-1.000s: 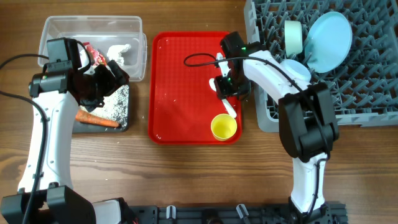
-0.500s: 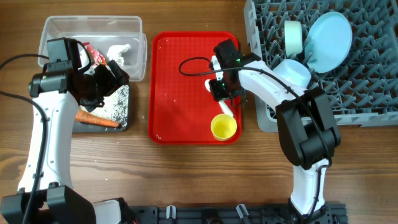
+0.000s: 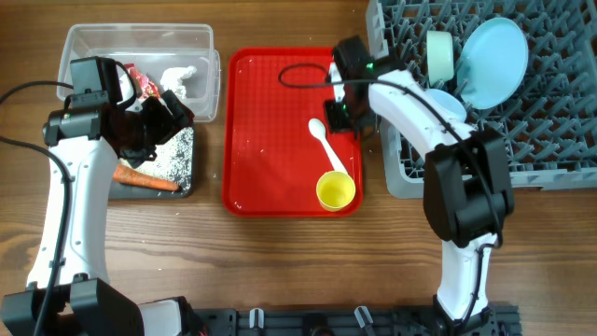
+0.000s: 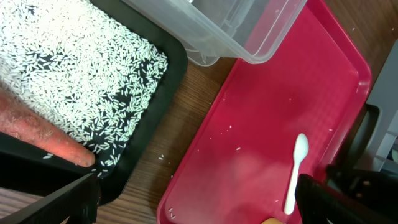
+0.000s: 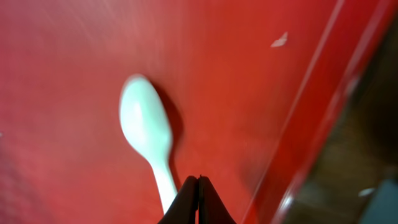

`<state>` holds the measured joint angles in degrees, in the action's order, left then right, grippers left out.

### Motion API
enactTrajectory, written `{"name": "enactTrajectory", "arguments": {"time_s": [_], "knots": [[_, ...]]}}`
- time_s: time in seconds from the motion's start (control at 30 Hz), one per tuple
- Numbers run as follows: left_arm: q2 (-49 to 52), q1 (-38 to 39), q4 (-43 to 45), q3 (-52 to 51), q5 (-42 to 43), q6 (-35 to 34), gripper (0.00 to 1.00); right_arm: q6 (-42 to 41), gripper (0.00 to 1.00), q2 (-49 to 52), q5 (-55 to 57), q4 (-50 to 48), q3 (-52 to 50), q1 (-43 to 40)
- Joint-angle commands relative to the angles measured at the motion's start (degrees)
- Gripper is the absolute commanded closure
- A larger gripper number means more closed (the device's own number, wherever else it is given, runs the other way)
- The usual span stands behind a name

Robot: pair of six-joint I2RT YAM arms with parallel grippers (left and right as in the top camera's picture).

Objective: Sort waste into correct bins and load items into the dishwasher rack
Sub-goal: 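Reach the right gripper down to the white spoon and grasp it, then lift the white spoon and carry it into the dish rack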

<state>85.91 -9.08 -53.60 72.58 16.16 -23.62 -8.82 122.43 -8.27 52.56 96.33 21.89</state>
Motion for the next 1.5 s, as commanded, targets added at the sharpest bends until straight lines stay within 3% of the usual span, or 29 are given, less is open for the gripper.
{"name": "enactTrajectory", "arguments": {"time_s": [0.0, 0.13, 0.17, 0.2, 0.23, 0.3, 0.37, 0.67, 0.8, 0.9, 1.0, 1.47], "knots": [[-1.16, -0.09, 0.15, -0.07, -0.39, 0.9, 0.0, -0.17, 0.96, -4.81, 1.01, 0.44, 2.58, -0.61], [-1.16, -0.09, 0.15, -0.07, -0.39, 0.9, 0.0, -0.2, 0.96, -6.19, 0.5, 1.03, 2.54, -0.79], [-1.16, -0.09, 0.15, -0.07, -0.39, 0.9, 0.0, -0.24, 0.91, -5.92, -0.37, 1.14, 1.88, -0.63], [-1.16, -0.09, 0.15, -0.07, -0.39, 0.87, 0.0, -0.22, 0.68, -5.62, -1.73, 1.07, 0.68, -0.17], [-1.16, -0.09, 0.15, -0.07, -0.39, 0.9, 0.0, -0.22, 0.51, -5.44, -1.86, 1.07, -0.02, 0.22], [-1.16, -0.09, 0.15, -0.07, -0.39, 0.9, 0.0, -0.22, 0.35, -4.52, -1.84, 1.05, -2.21, 1.57], [-1.16, -0.09, 0.15, -0.07, -0.39, 0.87, 0.0, -0.66, 0.32, -3.19, -1.84, 0.42, -5.4, 3.06], [-1.16, -0.09, 0.15, -0.07, -0.39, 0.9, 0.0, -5.79, 0.36, -2.73, 2.27, -8.15, -16.5, 5.64], [-1.16, -0.09, 0.15, -0.07, -0.39, 0.9, 0.0, -6.99, 0.47, -2.71, 4.26, -11.78, -19.28, 5.64], [-1.16, -0.09, 0.15, -0.07, -0.39, 0.9, 0.0, -7.91, 0.64, -2.69, 5.07, -13.16, -20.44, 5.64], [-1.16, -0.09, 0.15, -0.07, -0.39, 0.9, 0.0, -7.91, 0.73, -2.62, 5.4, -14.01, -20.68, 5.64], [-1.16, -0.09, 0.15, -0.07, -0.39, 0.9, 0.0, -6.19, 0.94, -2.62, 8.13, -28.06, -20.59, 3.26]]}}
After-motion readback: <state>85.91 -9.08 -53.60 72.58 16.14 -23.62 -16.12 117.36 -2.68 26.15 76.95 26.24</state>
